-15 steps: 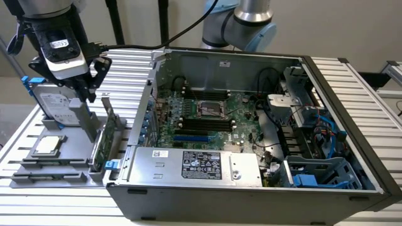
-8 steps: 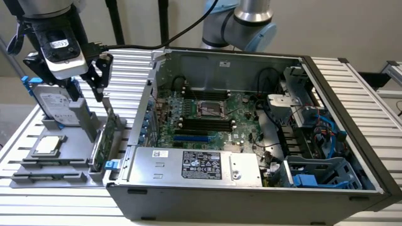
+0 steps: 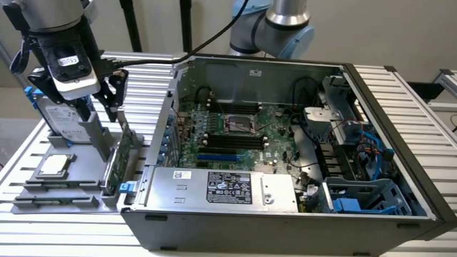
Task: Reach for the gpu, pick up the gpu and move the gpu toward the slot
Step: 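Pick up the gpu and move the gpu toward the slot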
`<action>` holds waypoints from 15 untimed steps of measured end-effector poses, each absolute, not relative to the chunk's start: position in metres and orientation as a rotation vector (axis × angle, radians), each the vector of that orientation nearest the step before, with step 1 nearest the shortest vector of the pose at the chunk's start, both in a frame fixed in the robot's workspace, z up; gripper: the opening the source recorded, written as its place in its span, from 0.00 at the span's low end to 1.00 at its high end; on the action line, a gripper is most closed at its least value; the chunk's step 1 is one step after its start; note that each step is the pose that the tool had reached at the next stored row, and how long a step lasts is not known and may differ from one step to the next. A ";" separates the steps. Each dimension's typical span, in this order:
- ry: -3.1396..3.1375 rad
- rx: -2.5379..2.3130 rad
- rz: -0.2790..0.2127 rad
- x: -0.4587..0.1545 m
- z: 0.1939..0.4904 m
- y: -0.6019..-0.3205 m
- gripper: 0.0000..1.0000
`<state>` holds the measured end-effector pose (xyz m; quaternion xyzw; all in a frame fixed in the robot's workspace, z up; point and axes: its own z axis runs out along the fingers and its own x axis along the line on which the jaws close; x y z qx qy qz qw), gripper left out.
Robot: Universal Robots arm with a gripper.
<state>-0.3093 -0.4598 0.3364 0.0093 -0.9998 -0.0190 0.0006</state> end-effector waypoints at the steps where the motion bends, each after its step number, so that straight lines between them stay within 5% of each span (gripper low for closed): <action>1: -3.140 0.029 -0.060 -0.310 0.335 -0.461 0.54; 15: -3.142 0.029 -0.060 -0.313 0.309 -0.468 0.54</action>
